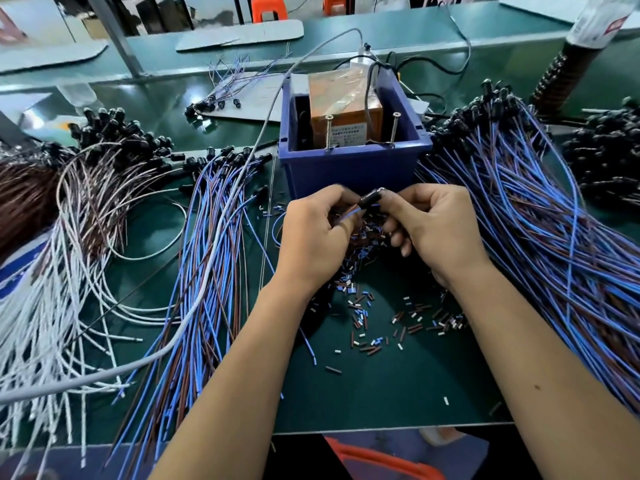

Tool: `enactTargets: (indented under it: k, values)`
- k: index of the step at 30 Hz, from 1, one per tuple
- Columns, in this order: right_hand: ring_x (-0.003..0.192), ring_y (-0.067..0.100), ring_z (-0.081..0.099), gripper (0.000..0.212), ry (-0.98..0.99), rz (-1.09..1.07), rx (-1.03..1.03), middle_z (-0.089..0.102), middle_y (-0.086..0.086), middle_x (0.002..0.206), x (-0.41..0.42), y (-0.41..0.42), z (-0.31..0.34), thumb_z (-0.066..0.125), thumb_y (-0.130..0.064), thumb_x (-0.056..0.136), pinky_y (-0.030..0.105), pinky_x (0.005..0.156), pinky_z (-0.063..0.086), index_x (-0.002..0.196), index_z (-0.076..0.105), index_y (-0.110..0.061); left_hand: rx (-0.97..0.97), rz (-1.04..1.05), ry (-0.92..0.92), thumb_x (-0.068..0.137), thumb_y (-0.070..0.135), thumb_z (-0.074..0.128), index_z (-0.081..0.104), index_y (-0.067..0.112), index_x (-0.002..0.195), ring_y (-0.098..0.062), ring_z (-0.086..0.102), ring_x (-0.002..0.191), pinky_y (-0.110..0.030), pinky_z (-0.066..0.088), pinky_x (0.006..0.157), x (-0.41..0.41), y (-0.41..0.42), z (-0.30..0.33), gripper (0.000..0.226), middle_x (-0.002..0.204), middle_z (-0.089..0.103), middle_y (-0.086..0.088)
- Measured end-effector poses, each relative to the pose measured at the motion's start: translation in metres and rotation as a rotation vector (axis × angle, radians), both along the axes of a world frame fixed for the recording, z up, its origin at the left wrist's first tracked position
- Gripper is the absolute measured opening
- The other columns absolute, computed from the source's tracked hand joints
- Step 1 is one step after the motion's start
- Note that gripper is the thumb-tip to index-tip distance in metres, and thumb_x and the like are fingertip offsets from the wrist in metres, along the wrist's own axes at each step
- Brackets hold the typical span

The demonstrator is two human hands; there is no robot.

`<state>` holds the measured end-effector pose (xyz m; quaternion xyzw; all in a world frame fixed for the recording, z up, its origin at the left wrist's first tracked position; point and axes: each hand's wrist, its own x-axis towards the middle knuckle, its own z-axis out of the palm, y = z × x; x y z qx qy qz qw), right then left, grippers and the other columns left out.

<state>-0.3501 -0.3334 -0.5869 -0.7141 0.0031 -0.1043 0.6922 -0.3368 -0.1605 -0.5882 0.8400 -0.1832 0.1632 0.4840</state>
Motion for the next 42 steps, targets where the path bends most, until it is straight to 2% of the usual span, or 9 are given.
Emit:
enactTargets:
  k: [10,16,22,28,32,35,38,40,42]
  values:
    - [0.041,0.011,0.052,0.027,0.007,-0.011,0.070,0.065,0.003,0.056,-0.001,-0.003,0.005,0.079,-0.029,0.092,0.021,0.036,0.039,0.072,0.071,-0.014,-0.067,0.009,0.094,0.093,0.014,0.071,0.066,0.018,0.072,-0.002,0.059,0.062,-0.013,0.041,0.064,0.003,0.001,0.004,0.022,0.065,0.068,0.009]
    - [0.048,0.015,0.056,0.019,-0.015,0.056,0.067,0.067,0.005,0.062,-0.002,-0.001,0.005,0.076,-0.021,0.096,0.022,0.039,0.042,0.079,0.071,-0.013,-0.110,0.029,0.098,0.092,0.013,0.072,0.070,0.007,0.080,-0.002,0.061,0.062,-0.015,0.045,0.065,0.002,0.002,0.006,0.014,0.062,0.068,0.008]
    - [0.051,0.015,0.058,0.013,-0.028,0.066,0.027,0.069,0.004,0.065,-0.001,-0.002,0.005,0.075,-0.017,0.096,0.022,0.041,0.044,0.085,0.071,-0.011,-0.132,0.019,0.109,0.092,0.014,0.072,0.070,0.004,0.080,-0.007,0.063,0.063,-0.024,0.051,0.066,0.003,0.005,0.008,0.016,0.063,0.068,0.008]
    - [0.053,0.015,0.059,0.012,-0.040,0.079,-0.017,0.068,0.002,0.066,-0.001,-0.003,0.006,0.071,-0.018,0.099,0.023,0.042,0.044,0.089,0.070,-0.011,-0.144,-0.010,0.118,0.093,0.016,0.071,0.069,0.005,0.080,-0.007,0.060,0.061,-0.028,0.049,0.064,0.001,0.006,0.010,0.018,0.063,0.068,0.008]
    - [0.053,0.013,0.058,0.012,-0.047,0.097,-0.032,0.067,0.000,0.065,-0.001,-0.005,0.007,0.070,-0.019,0.100,0.022,0.043,0.044,0.089,0.069,-0.013,-0.167,-0.025,0.093,0.093,0.014,0.070,0.068,0.003,0.080,-0.022,0.062,0.063,-0.037,0.050,0.064,-0.002,0.004,0.012,0.017,0.063,0.068,0.001]
    - [0.053,0.011,0.057,0.013,-0.055,0.096,-0.022,0.066,-0.001,0.065,-0.001,-0.008,0.009,0.068,-0.018,0.101,0.021,0.043,0.043,0.089,0.068,-0.015,-0.173,-0.022,0.088,0.093,0.011,0.070,0.069,0.002,0.080,-0.016,0.060,0.060,-0.033,0.049,0.064,-0.002,0.005,0.014,0.016,0.062,0.066,0.001]
    - [0.051,0.008,0.053,0.017,-0.091,-0.017,0.125,0.063,-0.005,0.063,0.000,-0.018,0.013,0.065,-0.015,0.103,0.020,0.042,0.041,0.086,0.064,-0.014,-0.353,0.042,0.105,0.094,0.012,0.068,0.071,0.003,0.082,-0.020,0.059,0.062,-0.031,0.048,0.068,0.002,0.015,0.015,0.015,0.066,0.068,-0.006]
    - [0.050,0.009,0.051,0.013,-0.096,-0.055,0.158,0.063,-0.004,0.063,0.001,-0.020,0.013,0.068,-0.014,0.101,0.020,0.041,0.040,0.088,0.064,-0.014,-0.467,0.010,0.133,0.095,0.011,0.067,0.073,0.005,0.085,-0.012,0.060,0.060,-0.022,0.047,0.065,0.000,0.016,0.016,0.013,0.068,0.070,-0.007]
    - [0.049,0.010,0.052,0.006,-0.084,0.007,0.111,0.065,-0.001,0.067,0.000,-0.009,0.011,0.074,-0.014,0.096,0.022,0.040,0.039,0.093,0.069,-0.015,-0.445,-0.033,0.146,0.095,0.011,0.068,0.074,0.003,0.088,-0.002,0.058,0.054,-0.013,0.044,0.060,-0.003,0.009,0.014,0.013,0.069,0.073,-0.006]
